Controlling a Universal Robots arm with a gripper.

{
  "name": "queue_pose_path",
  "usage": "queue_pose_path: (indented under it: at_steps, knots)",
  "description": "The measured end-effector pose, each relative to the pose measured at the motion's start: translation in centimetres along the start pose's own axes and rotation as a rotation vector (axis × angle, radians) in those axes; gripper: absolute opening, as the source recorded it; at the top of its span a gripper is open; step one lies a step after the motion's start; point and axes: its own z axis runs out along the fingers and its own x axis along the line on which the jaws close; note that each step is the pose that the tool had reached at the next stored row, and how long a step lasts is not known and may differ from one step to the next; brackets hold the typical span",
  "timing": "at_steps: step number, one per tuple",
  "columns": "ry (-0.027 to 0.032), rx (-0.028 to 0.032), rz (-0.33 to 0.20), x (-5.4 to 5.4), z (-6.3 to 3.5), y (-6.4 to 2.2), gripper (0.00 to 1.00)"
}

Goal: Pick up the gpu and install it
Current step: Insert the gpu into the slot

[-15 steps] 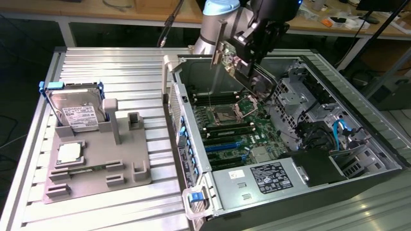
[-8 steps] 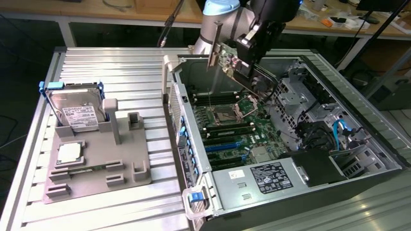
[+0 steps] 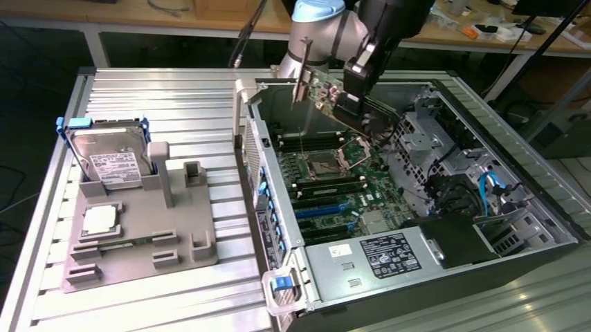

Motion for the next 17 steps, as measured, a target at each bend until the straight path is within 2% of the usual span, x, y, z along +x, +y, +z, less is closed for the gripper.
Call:
queue_pose_path:
  at_steps: [15, 17]
  knots:
    - [0.0039, -0.0077, -0.182, -0.4, 2.8, -0.53, 0.27]
    - [0.0046, -0.0092, -0.22, -0.5, 3.36, -0.64, 0.27]
